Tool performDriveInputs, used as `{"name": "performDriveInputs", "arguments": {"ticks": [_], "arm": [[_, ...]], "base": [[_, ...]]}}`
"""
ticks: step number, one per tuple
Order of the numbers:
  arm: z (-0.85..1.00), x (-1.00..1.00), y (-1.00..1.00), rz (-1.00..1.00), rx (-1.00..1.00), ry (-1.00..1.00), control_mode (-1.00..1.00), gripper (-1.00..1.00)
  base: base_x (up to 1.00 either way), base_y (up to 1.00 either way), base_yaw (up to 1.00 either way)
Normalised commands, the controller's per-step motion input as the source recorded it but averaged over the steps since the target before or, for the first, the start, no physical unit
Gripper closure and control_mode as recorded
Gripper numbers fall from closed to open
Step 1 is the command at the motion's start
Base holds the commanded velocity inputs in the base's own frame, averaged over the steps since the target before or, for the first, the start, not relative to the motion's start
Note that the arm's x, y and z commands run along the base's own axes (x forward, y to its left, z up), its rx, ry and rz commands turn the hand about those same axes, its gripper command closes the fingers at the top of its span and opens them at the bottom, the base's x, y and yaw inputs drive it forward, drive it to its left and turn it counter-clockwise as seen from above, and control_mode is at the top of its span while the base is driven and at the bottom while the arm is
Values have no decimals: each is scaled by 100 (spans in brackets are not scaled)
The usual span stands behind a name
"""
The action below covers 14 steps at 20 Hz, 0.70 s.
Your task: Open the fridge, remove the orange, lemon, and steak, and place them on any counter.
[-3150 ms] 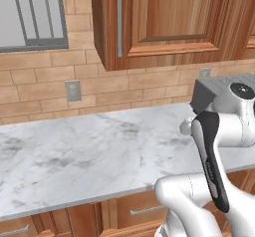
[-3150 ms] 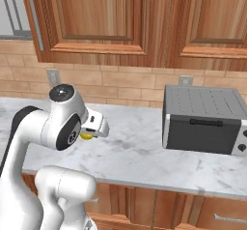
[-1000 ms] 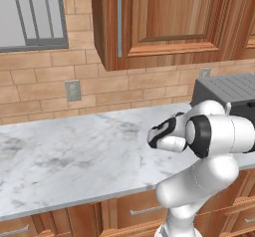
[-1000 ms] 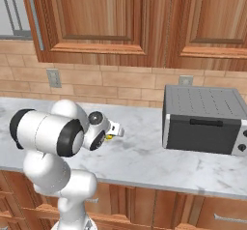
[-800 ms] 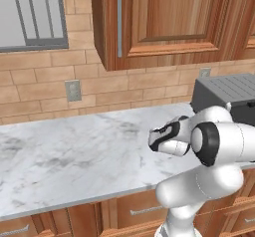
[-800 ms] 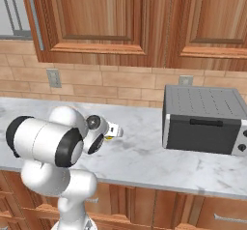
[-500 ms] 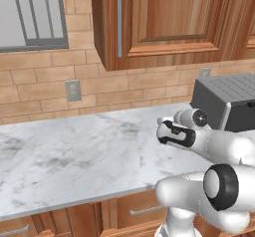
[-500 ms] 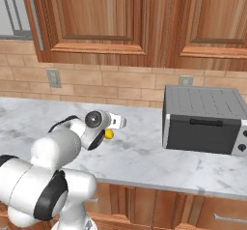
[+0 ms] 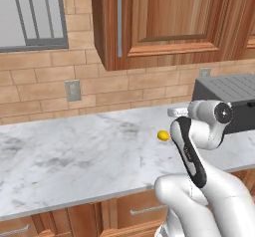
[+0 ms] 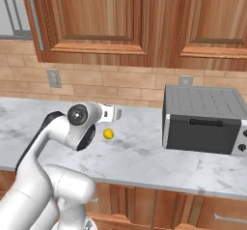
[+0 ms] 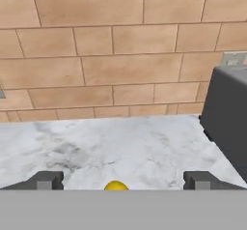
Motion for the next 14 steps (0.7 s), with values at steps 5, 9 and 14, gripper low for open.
{"name": "performDriveInputs", "arguments": {"ticks": [5,9,14], "arm": [[24,-88,5,0,0,21,-100,-100],[0,-77,1,0,4,30,-100,-100],[0,-54,0,0,3,20,100,-100]], "base": [[0,0,0],[0,0,0],[-20,0,0]]}}
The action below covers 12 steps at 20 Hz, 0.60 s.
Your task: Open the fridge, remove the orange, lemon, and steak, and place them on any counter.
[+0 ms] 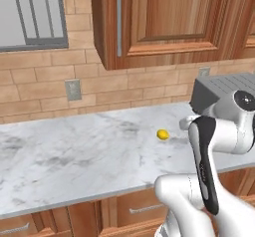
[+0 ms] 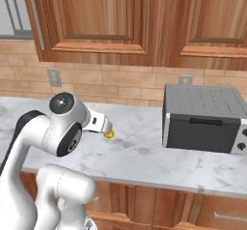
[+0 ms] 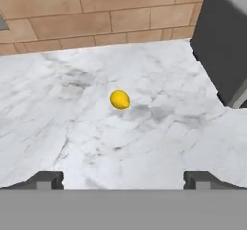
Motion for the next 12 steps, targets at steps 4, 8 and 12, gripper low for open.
{"name": "performDriveInputs", "arguments": {"ticks": [4,8,12], "arm": [[0,0,0,0,0,0,100,-100],[0,0,0,0,0,0,100,-100],[0,0,0,0,0,0,100,-100]], "base": [[-100,0,-11],[-100,0,-24],[-82,0,-66]]}}
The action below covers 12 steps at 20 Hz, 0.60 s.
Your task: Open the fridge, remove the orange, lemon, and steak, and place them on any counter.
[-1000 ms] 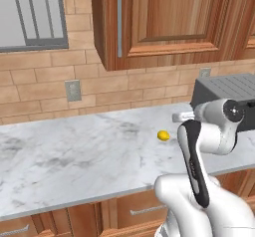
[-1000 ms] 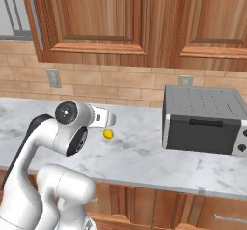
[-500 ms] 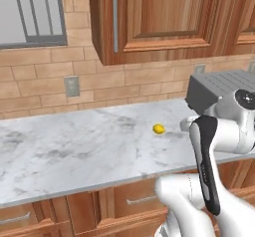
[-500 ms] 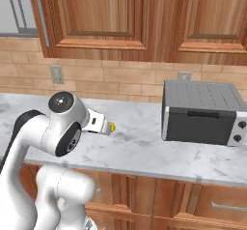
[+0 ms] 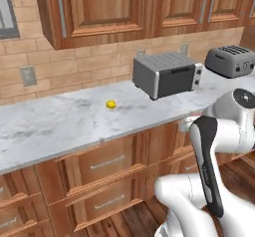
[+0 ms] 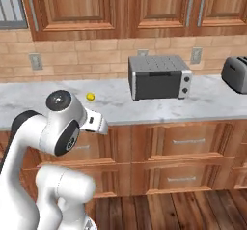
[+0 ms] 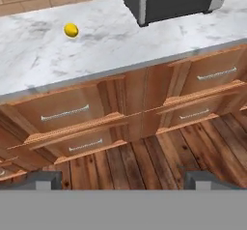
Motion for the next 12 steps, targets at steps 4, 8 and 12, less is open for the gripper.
{"name": "performDriveInputs", "arguments": {"ticks": [4,8,12], "arm": [[0,0,0,0,0,0,100,-100],[0,0,0,0,0,0,100,-100],[0,0,0,0,0,0,100,-100]], "base": [[-41,1,-95],[-32,1,-98],[-44,0,-90]]}}
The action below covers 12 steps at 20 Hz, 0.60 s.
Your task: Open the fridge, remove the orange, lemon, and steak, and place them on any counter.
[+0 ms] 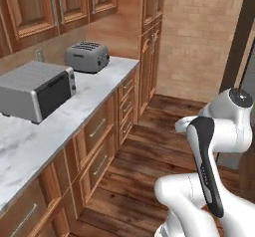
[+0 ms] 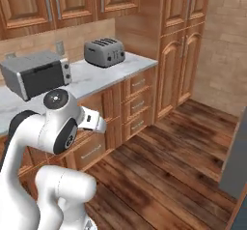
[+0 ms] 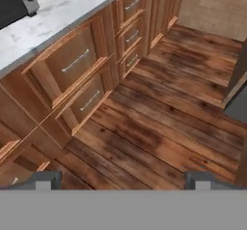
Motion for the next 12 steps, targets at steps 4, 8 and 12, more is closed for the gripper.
{"name": "performDriveInputs", "arguments": {"ticks": [4,8,12], "arm": [[0,0,0,0,0,0,100,-100],[0,0,0,0,0,0,100,-100],[0,0,0,0,0,0,100,-100]], "base": [[-58,-5,-79],[-69,-10,-73],[-64,-15,-67]]}}
